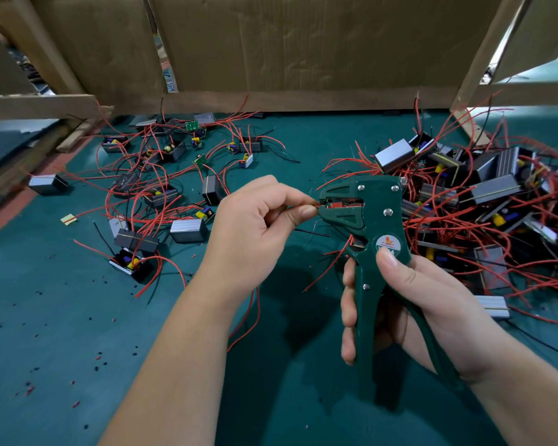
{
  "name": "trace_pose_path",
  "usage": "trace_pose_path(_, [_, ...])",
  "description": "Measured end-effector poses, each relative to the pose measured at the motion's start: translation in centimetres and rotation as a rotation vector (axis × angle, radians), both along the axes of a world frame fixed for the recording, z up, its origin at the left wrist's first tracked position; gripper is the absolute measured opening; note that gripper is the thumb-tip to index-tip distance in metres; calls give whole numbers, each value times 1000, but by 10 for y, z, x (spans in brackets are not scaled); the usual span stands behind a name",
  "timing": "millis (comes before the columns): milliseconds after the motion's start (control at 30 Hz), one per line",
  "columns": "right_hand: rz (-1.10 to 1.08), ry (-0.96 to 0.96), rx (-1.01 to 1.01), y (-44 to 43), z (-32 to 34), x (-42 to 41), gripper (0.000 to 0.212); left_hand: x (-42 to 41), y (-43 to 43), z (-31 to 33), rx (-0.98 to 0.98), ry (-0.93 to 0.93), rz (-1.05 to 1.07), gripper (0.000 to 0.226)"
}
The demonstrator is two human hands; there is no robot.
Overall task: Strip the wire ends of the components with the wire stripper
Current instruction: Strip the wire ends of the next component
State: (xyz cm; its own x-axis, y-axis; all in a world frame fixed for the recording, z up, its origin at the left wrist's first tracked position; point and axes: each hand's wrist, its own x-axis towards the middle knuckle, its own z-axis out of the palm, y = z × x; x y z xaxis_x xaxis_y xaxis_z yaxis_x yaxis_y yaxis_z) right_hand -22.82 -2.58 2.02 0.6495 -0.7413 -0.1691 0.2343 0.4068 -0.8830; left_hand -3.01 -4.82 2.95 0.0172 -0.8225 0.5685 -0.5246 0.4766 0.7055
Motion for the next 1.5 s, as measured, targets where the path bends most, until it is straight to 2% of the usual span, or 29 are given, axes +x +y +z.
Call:
trace_pose_path(267, [-57,29,-28,1,-1,2,58,-4,1,1,14,4,-2,15])
trace_pose_path(367, [-92,24,-15,1,0,2,60,-2,2,-2,225,84,-104,21])
trace_pose_path(467, [-93,46,-28,4,-1,2,60,0,0,-3,387,-22,-186,5])
trace_pose_path(567, [-126,60,-43,5,-3,7,55,-3,-1,-5,484,-76,-188,16])
trace_pose_path(733, [-199,-101,91,-4,1,7,42,-1,-2,-4,391,15,-130,20])
trace_pose_path(867, [-267,-136,130,-10,6,0,46,1,-3,-3,352,202,-83,17])
trace_pose_path(1000, [-194,-94,136,-9,2,0,52,0,-4,-1,303,380,-21,18])
trace_pose_path(1133, [-54,-88,122,-4,-2,2,58,-2,-2,4,295,516,-48,13])
trace_pose_path(1367, [23,-171,44,2,0,6,54,-4,3,11,323,569,-120,2])
trace_pose_path(1500, [54,-158,21,0,1,5,50,-7,4,11,327,540,-136,10])
